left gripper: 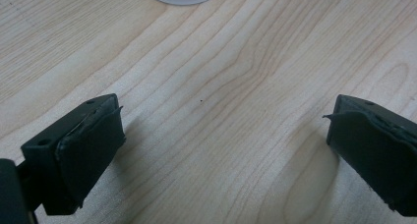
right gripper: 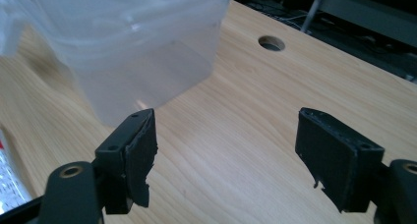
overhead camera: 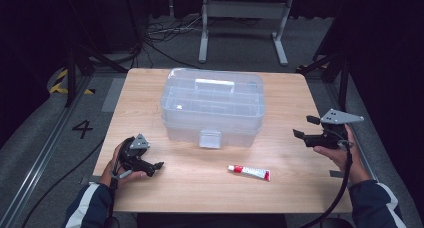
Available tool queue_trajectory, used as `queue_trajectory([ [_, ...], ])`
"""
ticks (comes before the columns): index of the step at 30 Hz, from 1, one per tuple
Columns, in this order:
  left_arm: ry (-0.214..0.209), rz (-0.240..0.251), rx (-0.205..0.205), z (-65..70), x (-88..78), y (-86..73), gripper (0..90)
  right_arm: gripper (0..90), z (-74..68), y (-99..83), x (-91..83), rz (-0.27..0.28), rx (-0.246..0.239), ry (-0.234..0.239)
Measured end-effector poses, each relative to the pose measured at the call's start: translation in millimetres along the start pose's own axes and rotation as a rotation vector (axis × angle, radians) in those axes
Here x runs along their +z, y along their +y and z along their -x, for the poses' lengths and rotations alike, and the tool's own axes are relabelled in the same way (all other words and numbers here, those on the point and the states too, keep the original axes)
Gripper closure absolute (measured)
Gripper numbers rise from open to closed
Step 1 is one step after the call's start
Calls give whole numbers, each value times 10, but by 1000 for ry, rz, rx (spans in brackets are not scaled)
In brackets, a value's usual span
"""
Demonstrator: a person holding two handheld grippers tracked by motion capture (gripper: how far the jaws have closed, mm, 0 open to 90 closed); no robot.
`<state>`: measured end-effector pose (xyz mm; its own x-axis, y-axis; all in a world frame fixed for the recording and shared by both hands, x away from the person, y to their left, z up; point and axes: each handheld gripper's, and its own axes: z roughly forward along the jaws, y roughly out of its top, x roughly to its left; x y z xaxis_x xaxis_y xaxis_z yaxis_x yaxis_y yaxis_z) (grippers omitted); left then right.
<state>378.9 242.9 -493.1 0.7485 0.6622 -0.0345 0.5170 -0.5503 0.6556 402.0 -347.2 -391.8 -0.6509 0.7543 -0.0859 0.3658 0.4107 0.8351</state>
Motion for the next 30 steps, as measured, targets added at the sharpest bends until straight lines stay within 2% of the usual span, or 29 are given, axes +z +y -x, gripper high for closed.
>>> queue_trajectory([
  [2,6,-1,-2,-2,-6,-4,10,241,-12,95,21,9,-14,-2],
  [6,8,-3,-1,-5,-10,-6,11,240,-40,316,52,26,-27,42],
  [13,13,0,-14,-10,-8,-7,11,250,-99,673,149,46,-52,53],
  [17,15,0,-13,-9,-9,-7,11,269,-200,867,227,48,-94,48],
  [20,25,-2,-24,5,-7,-2,11,274,-289,979,282,56,-113,61],
  [23,32,-1,-34,17,-5,-3,11,293,-371,1066,345,57,-125,78],
  [28,34,0,-37,20,-5,-4,11,316,-483,1175,432,46,-155,78],
  [29,34,0,-37,20,-5,-4,11,319,-562,1258,472,53,-183,81],
  [30,34,0,-37,20,-6,-4,11,319,-586,1288,488,54,-185,90],
])
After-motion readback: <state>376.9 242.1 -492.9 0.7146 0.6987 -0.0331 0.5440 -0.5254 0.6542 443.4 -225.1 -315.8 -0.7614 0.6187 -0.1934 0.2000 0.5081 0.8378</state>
